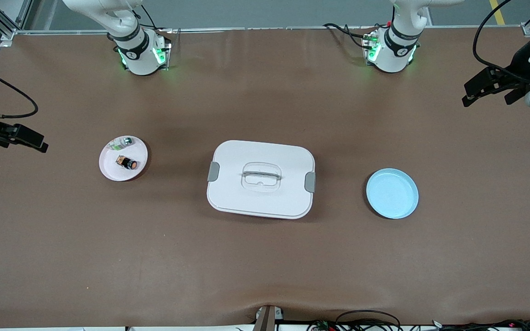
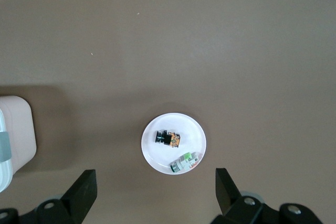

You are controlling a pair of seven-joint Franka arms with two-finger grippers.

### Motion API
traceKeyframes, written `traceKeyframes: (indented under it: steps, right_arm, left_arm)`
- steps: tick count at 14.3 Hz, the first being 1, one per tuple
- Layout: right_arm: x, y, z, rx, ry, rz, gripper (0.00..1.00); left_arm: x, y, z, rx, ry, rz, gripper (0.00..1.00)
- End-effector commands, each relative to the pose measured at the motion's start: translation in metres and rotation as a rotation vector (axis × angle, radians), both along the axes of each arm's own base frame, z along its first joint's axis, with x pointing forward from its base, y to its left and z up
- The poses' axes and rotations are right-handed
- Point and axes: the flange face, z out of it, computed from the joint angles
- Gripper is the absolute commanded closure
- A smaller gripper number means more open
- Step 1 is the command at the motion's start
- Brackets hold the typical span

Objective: Transfer orange switch to right arm and place

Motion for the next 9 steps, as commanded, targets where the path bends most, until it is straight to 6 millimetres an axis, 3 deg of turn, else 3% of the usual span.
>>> traceKeyframes:
  steps: [1,4,9]
  right_arm:
    - [0.001,-0.001,0.014,-0.020,-0.007,0.026,0.00]
    - [0.001,-0.015,0.014,-0.020,-0.011,0.092,0.00]
    - [0.001,-0.017,0.019,-0.023,-0.022,0.089,0.00]
  left_arm:
    - [-0.004,0.000,0.007,0.015,0.002,0.005,0.00]
    - [-0.003,0.001,0.007,0.015,0.001,0.005,0.00]
    - [-0.003,0.000,0.007,0.015,0.001,0.003,0.00]
